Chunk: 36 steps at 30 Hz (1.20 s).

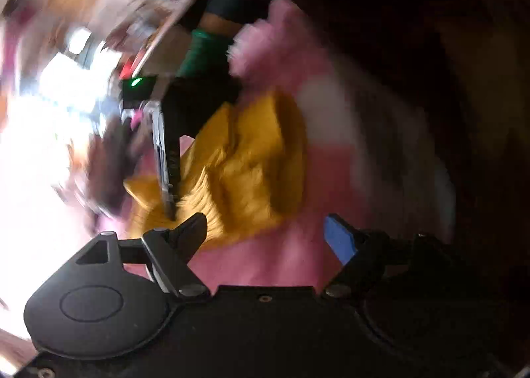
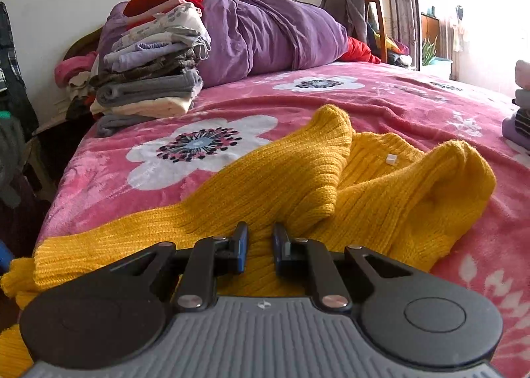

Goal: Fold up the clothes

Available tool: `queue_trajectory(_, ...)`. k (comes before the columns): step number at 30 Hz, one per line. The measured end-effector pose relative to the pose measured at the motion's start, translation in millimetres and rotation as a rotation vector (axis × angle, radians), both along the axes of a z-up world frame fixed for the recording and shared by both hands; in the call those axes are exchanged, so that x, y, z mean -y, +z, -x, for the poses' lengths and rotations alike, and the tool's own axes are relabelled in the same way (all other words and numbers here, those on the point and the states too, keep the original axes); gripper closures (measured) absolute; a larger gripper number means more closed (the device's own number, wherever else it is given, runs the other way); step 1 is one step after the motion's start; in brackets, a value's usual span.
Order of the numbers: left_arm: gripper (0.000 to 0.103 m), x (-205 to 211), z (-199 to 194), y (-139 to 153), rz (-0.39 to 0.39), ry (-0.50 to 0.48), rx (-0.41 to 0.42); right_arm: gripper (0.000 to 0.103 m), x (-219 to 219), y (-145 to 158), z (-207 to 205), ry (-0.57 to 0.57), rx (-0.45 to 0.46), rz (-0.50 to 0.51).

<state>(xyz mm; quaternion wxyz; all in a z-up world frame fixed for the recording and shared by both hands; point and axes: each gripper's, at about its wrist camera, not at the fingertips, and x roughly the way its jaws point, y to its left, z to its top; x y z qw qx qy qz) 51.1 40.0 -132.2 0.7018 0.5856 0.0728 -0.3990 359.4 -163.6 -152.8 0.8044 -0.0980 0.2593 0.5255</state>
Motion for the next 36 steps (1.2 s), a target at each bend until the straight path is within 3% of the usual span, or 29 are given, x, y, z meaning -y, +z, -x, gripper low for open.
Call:
queue_trajectory(3,0.026,-4,-5,-3,0.044,-0.060,0.054,0.090,-2,0,0,0.002,-0.002,0.001)
queue_trajectory(5,0.026,0,-4,-18,-0.039,-0.147,0.109,0.090,-3,0,1,0.004,-0.008,-0.003)
queue_trajectory(6,0.026,2,-5,-24,-0.041,-0.166,0.116,0.090,-2,0,0,0.004,-0.013,-0.005)
queue_trajectory(12,0.026,26,-8,-44,0.075,-0.112,0.215,0.090,-1,-1,-3,0.011,-0.033,-0.018)
queue_trajectory(15,0.026,33,-21,-41,0.156,-0.049,0.209,0.090,0,-1,-5,0.013,-0.039,-0.025)
queue_trajectory(17,0.026,33,-33,-41,0.166,-0.041,0.210,0.090,-1,-1,-4,0.014,-0.042,-0.029)
queue_trajectory(21,0.022,28,-55,-35,0.213,-0.054,0.139,0.090,4,-2,-8,0.020,-0.052,-0.041)
queue_trajectory(24,0.022,28,-67,-35,0.191,-0.119,0.098,0.090,4,-3,-9,0.025,-0.062,-0.046)
queue_trajectory(25,0.028,30,-71,-34,0.176,-0.138,0.075,0.090,3,-3,-9,0.027,-0.066,-0.047)
queue_trajectory(26,0.046,32,-76,-30,0.166,-0.152,0.036,0.090,3,-3,-10,0.028,-0.066,-0.046)
queue_trajectory(28,0.074,36,-84,-19,0.158,-0.158,-0.014,0.089,4,-3,-11,0.030,-0.064,-0.040)
queue_trajectory(30,0.077,40,-93,-3,0.161,-0.155,-0.069,0.089,2,-3,-10,0.032,-0.060,-0.034)
queue_trajectory(33,0.078,35,-116,27,0.250,-0.130,-0.150,0.089,-1,-2,-8,0.032,-0.044,-0.019)
queue_trajectory(36,0.081,29,-144,51,0.330,-0.084,-0.229,0.089,4,-2,-16,0.028,-0.110,-0.053)
